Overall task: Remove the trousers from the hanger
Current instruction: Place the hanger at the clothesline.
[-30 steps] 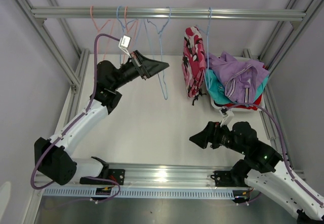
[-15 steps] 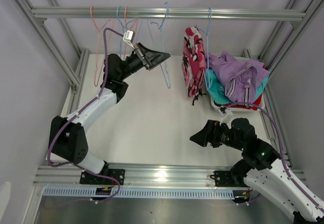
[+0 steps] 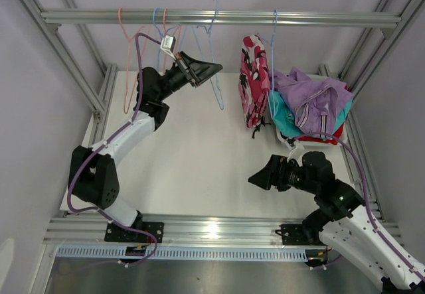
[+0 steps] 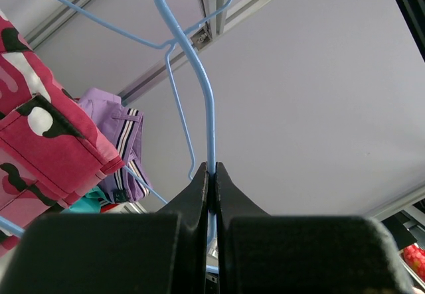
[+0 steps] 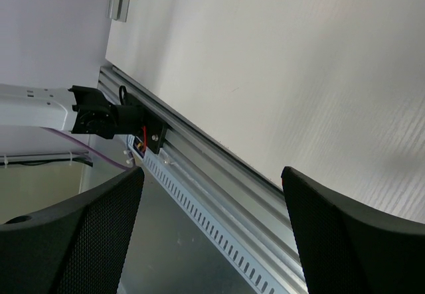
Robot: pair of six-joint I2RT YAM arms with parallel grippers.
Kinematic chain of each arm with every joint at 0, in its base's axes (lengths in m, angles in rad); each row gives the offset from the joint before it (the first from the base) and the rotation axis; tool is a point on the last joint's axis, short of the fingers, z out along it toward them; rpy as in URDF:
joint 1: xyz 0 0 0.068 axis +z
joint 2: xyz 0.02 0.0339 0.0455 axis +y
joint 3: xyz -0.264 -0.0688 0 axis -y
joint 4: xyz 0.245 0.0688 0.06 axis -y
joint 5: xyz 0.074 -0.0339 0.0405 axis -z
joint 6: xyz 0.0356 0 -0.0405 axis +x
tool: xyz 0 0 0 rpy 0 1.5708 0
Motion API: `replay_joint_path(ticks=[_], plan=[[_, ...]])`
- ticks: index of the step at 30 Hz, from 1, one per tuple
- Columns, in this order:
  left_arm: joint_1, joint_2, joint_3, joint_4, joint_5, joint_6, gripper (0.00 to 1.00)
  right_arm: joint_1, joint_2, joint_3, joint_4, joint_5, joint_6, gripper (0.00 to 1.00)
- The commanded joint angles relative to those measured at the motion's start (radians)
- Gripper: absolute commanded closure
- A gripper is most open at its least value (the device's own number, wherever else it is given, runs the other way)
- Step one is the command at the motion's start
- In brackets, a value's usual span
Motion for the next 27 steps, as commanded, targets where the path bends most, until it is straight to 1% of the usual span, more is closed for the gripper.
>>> replay_joint_path(ticks=[1, 5, 10, 14, 15, 16, 17, 19, 20, 21, 22, 23, 27], plan=[[0.012, -0.002, -0.015, 0.093, 0.017, -0.012, 1.0, -0.014, 0.003, -0.007, 0.049, -0.042, -0.021, 0.11], [0.017, -0.011, -0.041, 0.094, 0.014, -0.006, 0.99, -0.021, -0.005, -0.022, 0.053, -0.051, -0.016, 0.11], [0.017, -0.032, -0.063, 0.054, 0.0, 0.022, 0.99, -0.032, -0.021, -0.039, 0.054, -0.058, -0.014, 0.11], [0.017, -0.058, -0.086, -0.004, -0.017, 0.066, 0.91, -0.037, -0.029, -0.053, 0.063, -0.065, -0.011, 0.11], [0.017, -0.065, -0.087, -0.015, -0.02, 0.075, 0.84, -0.037, -0.031, -0.056, 0.068, -0.07, -0.01, 0.11], [0.017, -0.068, -0.087, -0.026, -0.021, 0.088, 0.79, -0.037, -0.032, -0.06, 0.072, -0.071, -0.005, 0.11], [0.017, -0.075, -0.087, -0.044, -0.024, 0.094, 0.71, -0.038, -0.035, -0.068, 0.076, -0.074, -0.004, 0.11], [0.015, -0.082, -0.09, -0.061, -0.027, 0.112, 0.69, -0.038, -0.041, -0.076, 0.082, -0.078, 0.002, 0.11], [0.017, -0.086, -0.093, -0.068, -0.027, 0.117, 0.67, -0.041, -0.046, -0.08, 0.086, -0.081, 0.004, 0.11], [0.015, -0.092, -0.099, -0.074, -0.031, 0.12, 0.59, -0.041, -0.051, -0.088, 0.091, -0.084, 0.006, 0.11], [0.015, -0.097, -0.105, -0.077, -0.031, 0.126, 0.54, -0.041, -0.054, -0.089, 0.094, -0.085, 0.009, 0.11], [0.015, -0.101, -0.116, -0.078, -0.032, 0.129, 0.46, -0.041, -0.057, -0.093, 0.094, -0.085, 0.009, 0.11], [0.017, -0.131, -0.141, -0.106, -0.034, 0.151, 0.33, -0.043, -0.066, -0.109, 0.1, -0.094, 0.012, 0.11]])
